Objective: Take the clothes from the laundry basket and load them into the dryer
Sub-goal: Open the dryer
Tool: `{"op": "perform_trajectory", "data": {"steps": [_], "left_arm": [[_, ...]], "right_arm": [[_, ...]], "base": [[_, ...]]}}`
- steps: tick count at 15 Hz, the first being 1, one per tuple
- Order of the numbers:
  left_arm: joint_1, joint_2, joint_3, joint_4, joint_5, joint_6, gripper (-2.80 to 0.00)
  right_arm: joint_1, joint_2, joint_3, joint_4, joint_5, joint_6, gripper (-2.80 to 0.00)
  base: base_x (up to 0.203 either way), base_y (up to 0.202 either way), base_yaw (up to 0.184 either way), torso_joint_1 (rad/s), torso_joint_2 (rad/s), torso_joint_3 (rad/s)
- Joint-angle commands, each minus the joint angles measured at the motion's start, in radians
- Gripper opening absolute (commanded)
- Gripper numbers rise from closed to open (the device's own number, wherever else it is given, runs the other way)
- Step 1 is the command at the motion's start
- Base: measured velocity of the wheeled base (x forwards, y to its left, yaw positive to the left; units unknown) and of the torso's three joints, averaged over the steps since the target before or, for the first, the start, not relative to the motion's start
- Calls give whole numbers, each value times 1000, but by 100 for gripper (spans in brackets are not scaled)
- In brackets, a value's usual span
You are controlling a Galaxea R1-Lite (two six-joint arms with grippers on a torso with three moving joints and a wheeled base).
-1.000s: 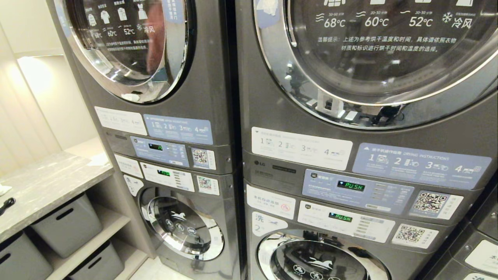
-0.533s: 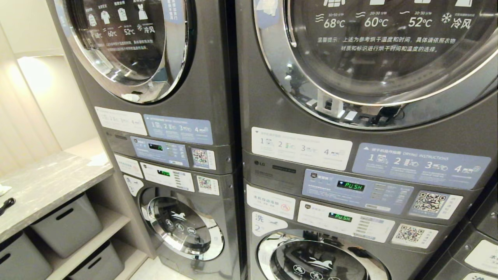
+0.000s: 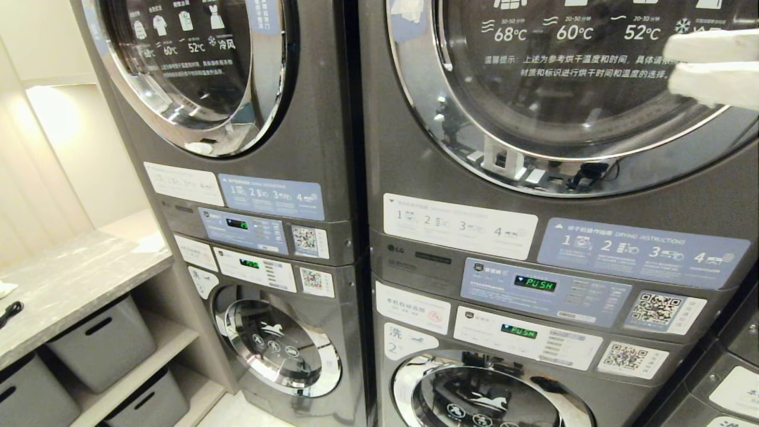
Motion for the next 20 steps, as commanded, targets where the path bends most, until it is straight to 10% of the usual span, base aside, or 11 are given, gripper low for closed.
{"op": "perform_trajectory", "data": {"steps": [1, 15, 20], "left_arm": [[-1, -3, 0, 0, 0, 0, -280], [0, -3, 0, 0, 0, 0, -280], [-1, -3, 0, 0, 0, 0, -280]], "right_arm": [[97, 177, -90, -1, 4, 0, 0], [313, 812, -651, -400, -654, 73, 0], [313, 846, -652, -438, -735, 9, 0]], "base": [[0, 0, 0, 0, 0, 0], [0, 0, 0, 0, 0, 0], [0, 0, 0, 0, 0, 0]]}}
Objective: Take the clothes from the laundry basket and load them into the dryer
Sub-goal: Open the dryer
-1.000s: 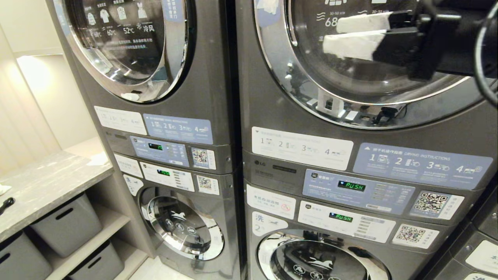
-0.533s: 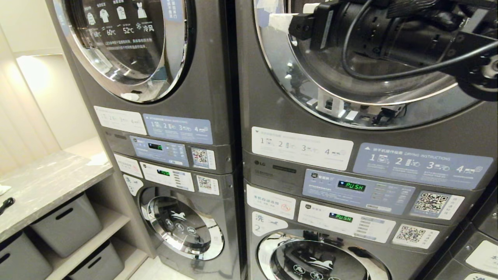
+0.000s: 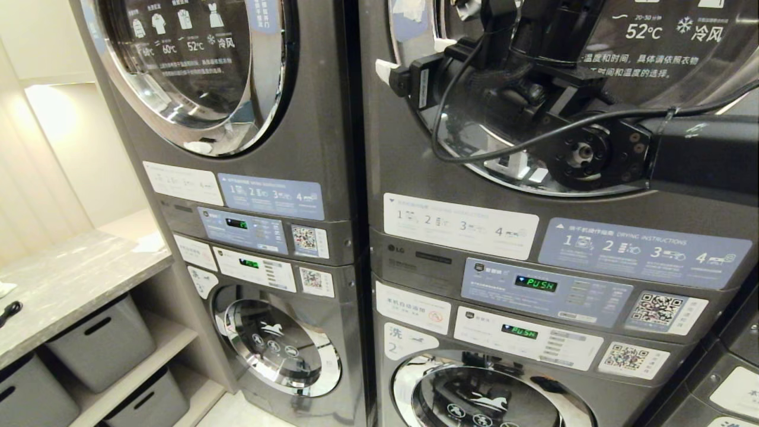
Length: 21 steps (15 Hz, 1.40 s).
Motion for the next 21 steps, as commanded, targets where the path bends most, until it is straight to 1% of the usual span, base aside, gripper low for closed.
{"op": "perform_trajectory", "data": {"steps": [1, 3, 5, 8, 11, 15, 17, 21], "left_arm": [[1, -3, 0, 0, 0, -1, -280], [1, -3, 0, 0, 0, -1, -280], [1, -3, 0, 0, 0, 0, -280], [0, -3, 0, 0, 0, 0, -280], [0, -3, 0, 0, 0, 0, -280], [1, -3, 0, 0, 0, -2, -280], [0, -3, 0, 0, 0, 0, -280], [-1, -3, 0, 0, 0, 0, -280]], "right_arm": [[-7, 11, -3, -2, -3, -2, 0], [-14, 10, -3, -8, -8, -2, 0], [-28, 0, -1, -57, -10, -2, 0], [-29, -45, 0, -54, 5, 5, 0], [-29, -45, 0, -30, 44, 14, 0], [-29, -4, -3, -18, 53, 40, 0], [-29, 4, -5, 8, 68, 68, 0], [-29, 18, -5, 25, 82, 70, 0]], "base": [[0, 0, 0, 0, 0, 0], [0, 0, 0, 0, 0, 0], [0, 0, 0, 0, 0, 0], [0, 0, 0, 0, 0, 0], [0, 0, 0, 0, 0, 0], [0, 0, 0, 0, 0, 0], [0, 0, 0, 0, 0, 0], [0, 0, 0, 0, 0, 0]]}}
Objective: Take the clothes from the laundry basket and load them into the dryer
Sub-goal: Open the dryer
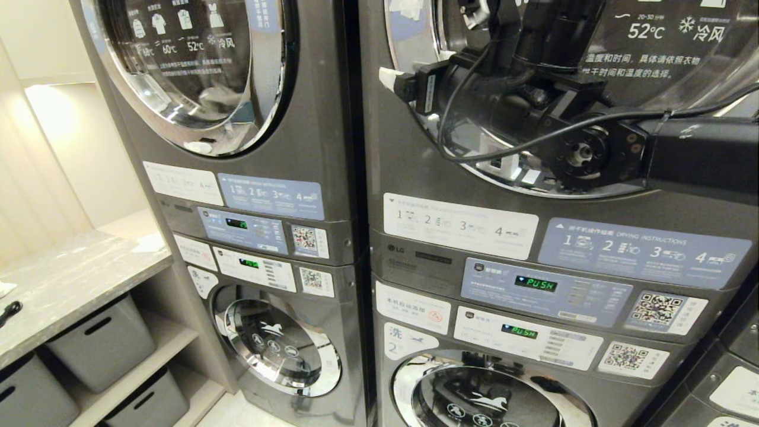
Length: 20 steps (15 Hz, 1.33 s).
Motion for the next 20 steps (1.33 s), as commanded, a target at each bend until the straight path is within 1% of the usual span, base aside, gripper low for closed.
{"op": "perform_trajectory", "data": {"steps": [1, 3, 4, 6, 7, 9, 11, 13, 15, 18, 20], "left_arm": [[0, -3, 0, 0, 0, 0, -280], [-1, -3, 0, 0, 0, 0, -280], [-1, -3, 0, 0, 0, -1, -280], [1, -3, 0, 0, 0, 0, -280], [1, -3, 0, 0, 0, 0, -280], [-1, -3, 0, 0, 0, 0, -280], [-1, -3, 0, 0, 0, -1, -280], [-1, -3, 0, 0, 0, 0, -280], [0, -3, 0, 0, 0, 0, -280], [1, -3, 0, 0, 0, 0, -280], [1, -3, 0, 0, 0, 0, -280]], "right_arm": [[1, 5, 1, 0, 6, 1, 0], [0, 0, 2, 2, 117, 22, 0], [-1, -10, 5, 3, 154, 35, 0], [-11, -34, 6, 37, 200, 40, 0], [-13, -52, 7, 69, 245, 45, 0], [-16, -96, 19, 89, 342, 52, 0], [-25, -151, 46, 92, 412, 52, 0], [-37, -215, 117, 93, 473, 52, 0], [-49, -278, 185, 89, 509, 52, 0], [-103, -385, 285, 87, 575, 53, 0], [-137, -465, 394, 87, 645, 54, 0]], "base": [[0, 0, 0, 0, 0, 0], [0, 0, 0, 0, 0, 0], [0, 0, 0, 0, 0, 0], [0, 0, 0, 0, 0, 0], [0, 0, 0, 0, 0, 0], [0, 0, 0, 0, 0, 0], [0, 0, 0, 0, 0, 0], [0, 0, 0, 0, 0, 0], [0, 0, 0, 0, 0, 0], [0, 0, 0, 0, 0, 0], [0, 0, 0, 0, 0, 0]]}}
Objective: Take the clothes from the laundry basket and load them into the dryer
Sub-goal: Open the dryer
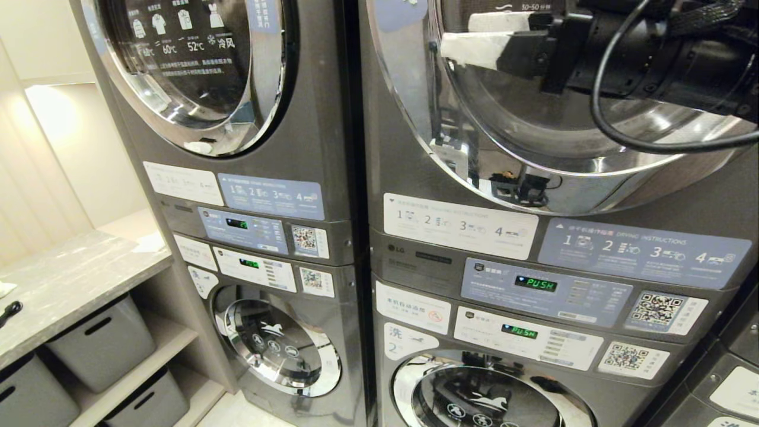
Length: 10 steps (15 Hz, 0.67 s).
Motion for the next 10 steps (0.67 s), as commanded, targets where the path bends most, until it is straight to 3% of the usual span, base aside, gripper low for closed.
{"op": "perform_trajectory", "data": {"steps": [1, 7, 10], "left_arm": [[1, -3, 0, 0, 0, 0, -280], [0, -3, 0, 0, 0, 0, -280], [1, -3, 0, 0, 0, 0, -280]], "right_arm": [[-25, -94, 82, -3, 35, -2, 0], [-18, -58, 71, -32, -4, -8, 0], [41, 9, 3, -31, -42, -10, 0]], "base": [[0, 0, 0, 0, 0, 0], [0, 0, 0, 0, 0, 0], [0, 0, 0, 0, 0, 0]]}}
